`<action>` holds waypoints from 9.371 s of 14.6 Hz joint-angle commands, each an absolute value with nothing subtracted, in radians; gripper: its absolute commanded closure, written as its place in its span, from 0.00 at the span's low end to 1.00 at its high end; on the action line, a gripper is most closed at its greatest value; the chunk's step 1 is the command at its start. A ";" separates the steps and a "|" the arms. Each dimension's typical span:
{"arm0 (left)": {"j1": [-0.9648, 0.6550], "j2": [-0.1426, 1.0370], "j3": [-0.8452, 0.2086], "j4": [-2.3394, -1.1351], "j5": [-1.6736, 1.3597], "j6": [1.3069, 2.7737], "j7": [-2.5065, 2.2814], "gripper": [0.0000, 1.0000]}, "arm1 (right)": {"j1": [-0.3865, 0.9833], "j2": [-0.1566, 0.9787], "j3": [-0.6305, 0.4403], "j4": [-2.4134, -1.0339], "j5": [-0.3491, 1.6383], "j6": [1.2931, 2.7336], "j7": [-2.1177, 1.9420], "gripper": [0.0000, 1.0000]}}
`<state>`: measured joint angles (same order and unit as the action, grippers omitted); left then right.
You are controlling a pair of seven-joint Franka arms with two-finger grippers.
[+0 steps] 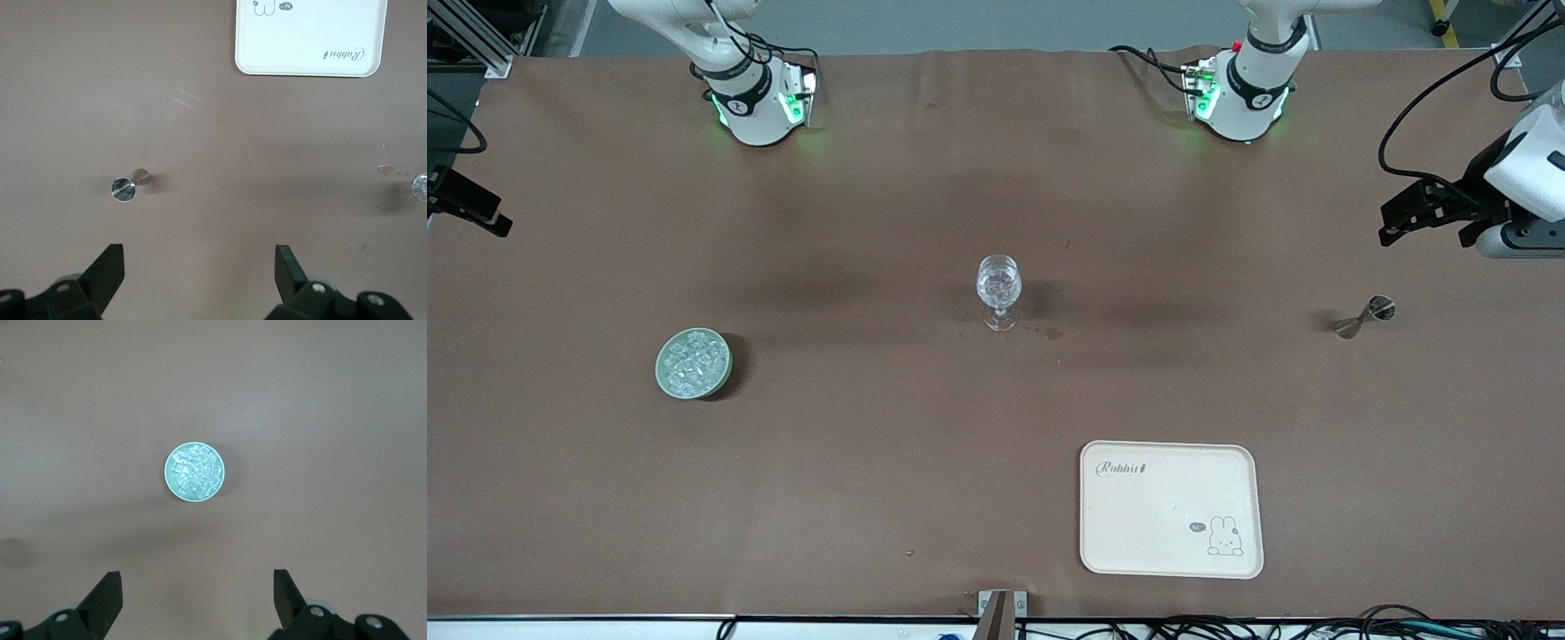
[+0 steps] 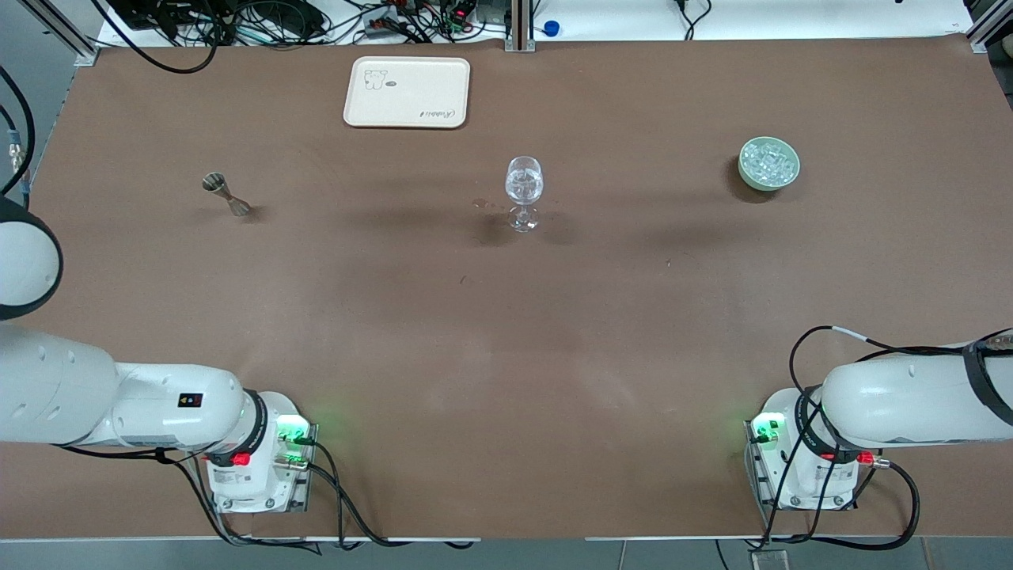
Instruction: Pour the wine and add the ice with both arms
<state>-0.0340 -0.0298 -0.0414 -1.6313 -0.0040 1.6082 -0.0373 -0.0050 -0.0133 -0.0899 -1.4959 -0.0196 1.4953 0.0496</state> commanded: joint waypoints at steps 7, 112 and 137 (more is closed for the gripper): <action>-0.023 -0.037 -0.034 -1.640 0.006 1.609 -0.104 0.00 | -0.009 -0.025 -0.089 -1.511 -0.002 1.502 0.035 0.00; 0.051 0.479 -0.257 -1.651 -0.868 1.647 -0.983 1.00 | 0.034 0.385 -0.083 -2.077 0.000 2.396 -0.040 0.96; -0.021 0.621 -0.641 -1.649 -0.447 2.154 -1.443 1.00 | -0.014 -0.034 -0.091 -1.595 -0.006 1.600 -0.034 0.97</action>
<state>-0.0277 0.6243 -0.6155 -1.6529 -0.5006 2.1367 -1.3953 -0.0014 -0.0085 -0.1011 -1.5846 -0.0162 1.6346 -0.0303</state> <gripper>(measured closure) 0.775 0.744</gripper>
